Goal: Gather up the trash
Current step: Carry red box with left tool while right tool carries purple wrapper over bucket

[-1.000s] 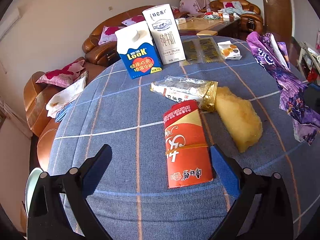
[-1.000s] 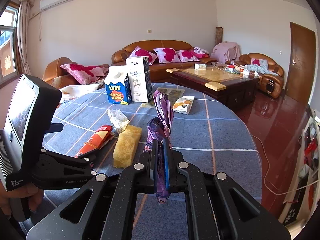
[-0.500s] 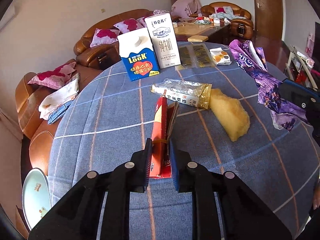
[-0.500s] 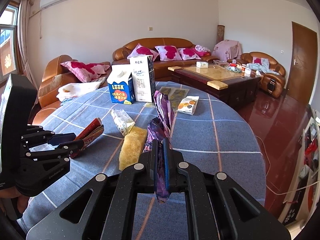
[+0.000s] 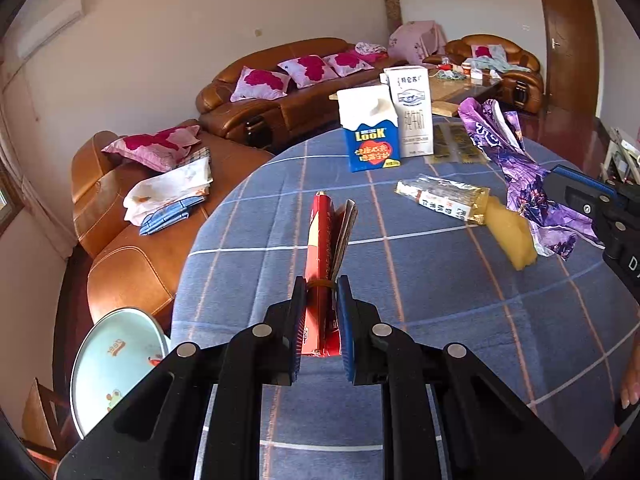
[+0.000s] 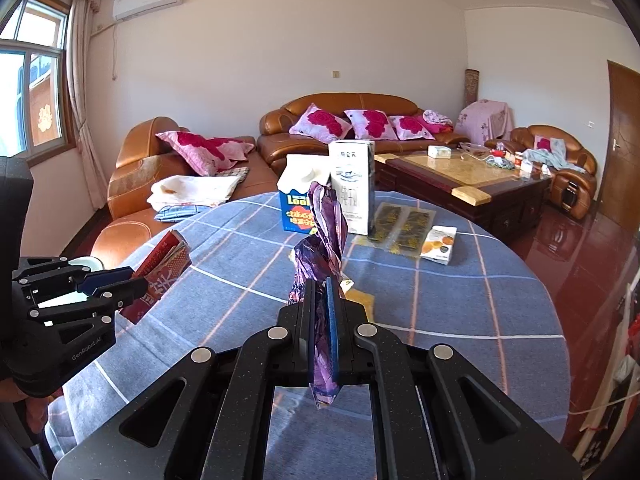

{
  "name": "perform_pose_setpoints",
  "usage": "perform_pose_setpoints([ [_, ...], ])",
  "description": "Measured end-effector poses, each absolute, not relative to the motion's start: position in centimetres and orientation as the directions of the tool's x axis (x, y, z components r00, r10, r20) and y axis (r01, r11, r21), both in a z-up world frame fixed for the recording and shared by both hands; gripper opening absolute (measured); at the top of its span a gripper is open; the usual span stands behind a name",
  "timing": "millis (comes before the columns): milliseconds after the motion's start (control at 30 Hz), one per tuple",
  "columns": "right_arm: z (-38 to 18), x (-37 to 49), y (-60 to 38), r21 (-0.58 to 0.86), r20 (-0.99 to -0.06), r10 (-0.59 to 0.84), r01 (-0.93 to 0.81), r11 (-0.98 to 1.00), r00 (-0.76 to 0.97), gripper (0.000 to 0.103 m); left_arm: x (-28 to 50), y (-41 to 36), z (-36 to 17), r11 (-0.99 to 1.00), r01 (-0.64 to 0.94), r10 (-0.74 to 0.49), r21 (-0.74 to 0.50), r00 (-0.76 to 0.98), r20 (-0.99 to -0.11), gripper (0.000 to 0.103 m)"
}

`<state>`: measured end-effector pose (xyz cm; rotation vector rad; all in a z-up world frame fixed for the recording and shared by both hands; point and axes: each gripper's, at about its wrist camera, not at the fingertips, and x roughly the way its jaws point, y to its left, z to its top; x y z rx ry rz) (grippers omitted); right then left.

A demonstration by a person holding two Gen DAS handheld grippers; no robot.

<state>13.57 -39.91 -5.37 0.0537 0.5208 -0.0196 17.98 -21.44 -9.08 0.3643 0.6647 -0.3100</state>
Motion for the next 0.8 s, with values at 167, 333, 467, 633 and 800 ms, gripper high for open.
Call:
perform_pose_setpoints([
  [167, -5.2, 14.6, -37.5, 0.041, -0.486, 0.038, -0.021, 0.999, 0.873, 0.006, 18.0, -18.9, -8.9, 0.911, 0.332, -0.111, 0.247, 0.772, -0.626, 0.015],
  [333, -5.4, 15.6, -35.1, 0.032, -0.477, 0.079, -0.072, 0.997, 0.875, 0.006, 17.8, -16.8, -8.4, 0.925, 0.285, -0.078, 0.252, 0.79, -0.608, 0.015],
  [467, -5.5, 16.5, -33.5, 0.027, -0.468, 0.105, -0.105, 0.994, 0.877, 0.006, 17.6, -15.4, -8.0, 0.932, 0.257, -0.059, 0.254, 0.802, -0.595, 0.015],
  [633, -5.6, 17.5, -31.5, 0.018, -0.461, 0.139, -0.147, 0.989, 0.876, 0.006, 17.4, -13.5, -7.6, 0.94, 0.225, -0.035, 0.256, 0.811, -0.584, 0.015],
  [800, -5.8, 18.4, -29.8, 0.003, -0.461, 0.162, -0.181, 0.983, 0.873, 0.006, 17.2, -12.0, -7.4, 0.947, 0.193, -0.01, 0.257, 0.816, -0.577, 0.015],
])
